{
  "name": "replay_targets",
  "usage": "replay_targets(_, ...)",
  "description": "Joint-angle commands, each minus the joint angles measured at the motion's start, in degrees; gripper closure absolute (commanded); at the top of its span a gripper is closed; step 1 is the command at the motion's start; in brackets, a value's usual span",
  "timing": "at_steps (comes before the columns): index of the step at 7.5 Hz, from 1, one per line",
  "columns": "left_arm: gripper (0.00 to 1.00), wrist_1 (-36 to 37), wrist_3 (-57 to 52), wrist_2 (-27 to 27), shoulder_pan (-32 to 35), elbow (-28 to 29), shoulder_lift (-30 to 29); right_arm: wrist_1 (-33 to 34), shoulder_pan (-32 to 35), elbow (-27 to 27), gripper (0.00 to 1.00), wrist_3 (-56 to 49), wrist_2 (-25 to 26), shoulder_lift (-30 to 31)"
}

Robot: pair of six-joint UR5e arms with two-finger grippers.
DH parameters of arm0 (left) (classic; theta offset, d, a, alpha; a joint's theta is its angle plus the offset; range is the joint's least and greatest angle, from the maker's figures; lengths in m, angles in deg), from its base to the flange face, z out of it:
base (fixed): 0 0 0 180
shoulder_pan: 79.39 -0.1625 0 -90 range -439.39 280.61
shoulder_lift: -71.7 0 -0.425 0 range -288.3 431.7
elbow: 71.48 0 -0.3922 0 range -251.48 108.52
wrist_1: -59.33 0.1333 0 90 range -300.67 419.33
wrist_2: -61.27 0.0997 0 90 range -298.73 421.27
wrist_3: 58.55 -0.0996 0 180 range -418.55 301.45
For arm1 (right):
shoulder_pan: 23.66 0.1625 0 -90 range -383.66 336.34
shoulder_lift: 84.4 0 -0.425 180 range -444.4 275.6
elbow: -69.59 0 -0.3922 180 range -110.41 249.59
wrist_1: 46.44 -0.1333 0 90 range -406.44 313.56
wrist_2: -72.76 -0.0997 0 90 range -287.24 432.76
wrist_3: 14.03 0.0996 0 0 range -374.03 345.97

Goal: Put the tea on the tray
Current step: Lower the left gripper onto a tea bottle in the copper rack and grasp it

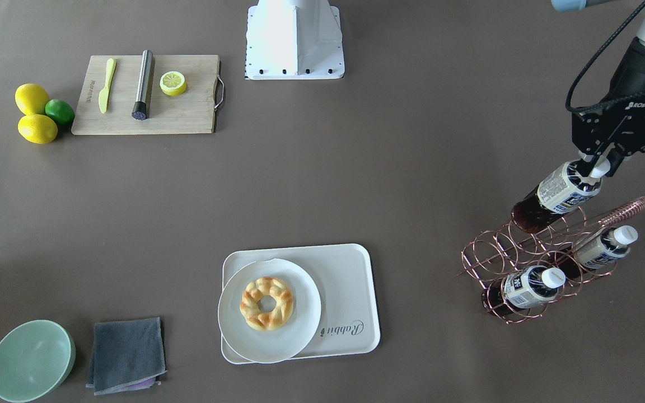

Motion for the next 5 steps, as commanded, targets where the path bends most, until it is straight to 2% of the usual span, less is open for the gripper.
replay_targets(1,1.00,16.1,1.2,0.3,-1.4,-6.4,-8.5,0.0,-0.3,-0.4,0.00,0.0,-0.1,0.0)
replay_targets(2,1.00,18.9,2.6,3.2,-4.1,-6.1,-10.8,0.0,-0.4,-0.4,0.00,0.0,-0.1,-0.1)
replay_targets(3,1.00,19.0,4.8,6.0,-9.6,-5.8,-11.5,0.0,-0.5,-0.4,0.00,0.0,-0.2,-0.2)
replay_targets(5,1.00,19.1,22.3,9.9,-21.8,-5.9,-17.0,0.0,-0.6,-0.3,0.00,0.1,-0.3,-0.4)
